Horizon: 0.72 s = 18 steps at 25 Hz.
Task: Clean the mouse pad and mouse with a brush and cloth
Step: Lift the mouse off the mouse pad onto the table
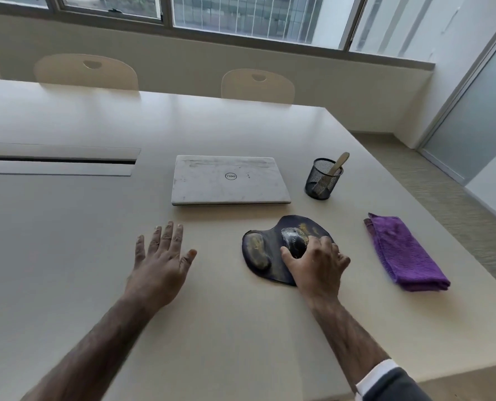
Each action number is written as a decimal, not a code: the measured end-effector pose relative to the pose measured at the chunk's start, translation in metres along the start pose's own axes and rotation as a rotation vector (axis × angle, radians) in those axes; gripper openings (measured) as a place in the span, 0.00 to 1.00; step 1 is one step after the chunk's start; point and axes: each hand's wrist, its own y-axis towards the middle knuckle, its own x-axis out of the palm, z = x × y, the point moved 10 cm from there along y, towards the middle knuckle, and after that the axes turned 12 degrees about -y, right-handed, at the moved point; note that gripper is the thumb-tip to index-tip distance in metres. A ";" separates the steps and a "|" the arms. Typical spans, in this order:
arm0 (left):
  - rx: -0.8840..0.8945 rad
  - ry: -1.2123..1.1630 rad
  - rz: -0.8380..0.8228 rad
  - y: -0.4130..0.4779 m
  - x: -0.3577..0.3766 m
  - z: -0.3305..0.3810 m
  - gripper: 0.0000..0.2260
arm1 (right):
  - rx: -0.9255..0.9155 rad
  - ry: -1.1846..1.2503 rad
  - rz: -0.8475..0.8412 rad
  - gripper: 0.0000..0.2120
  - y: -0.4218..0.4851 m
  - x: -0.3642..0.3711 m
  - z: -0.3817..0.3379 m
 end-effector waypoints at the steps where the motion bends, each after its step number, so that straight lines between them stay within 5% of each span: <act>1: -0.004 -0.001 -0.007 0.000 -0.001 -0.006 0.32 | 0.003 -0.005 0.000 0.26 0.001 0.001 0.000; 18: 0.056 -0.038 0.022 -0.001 -0.003 -0.023 0.29 | -0.120 0.084 0.020 0.30 -0.070 -0.037 -0.147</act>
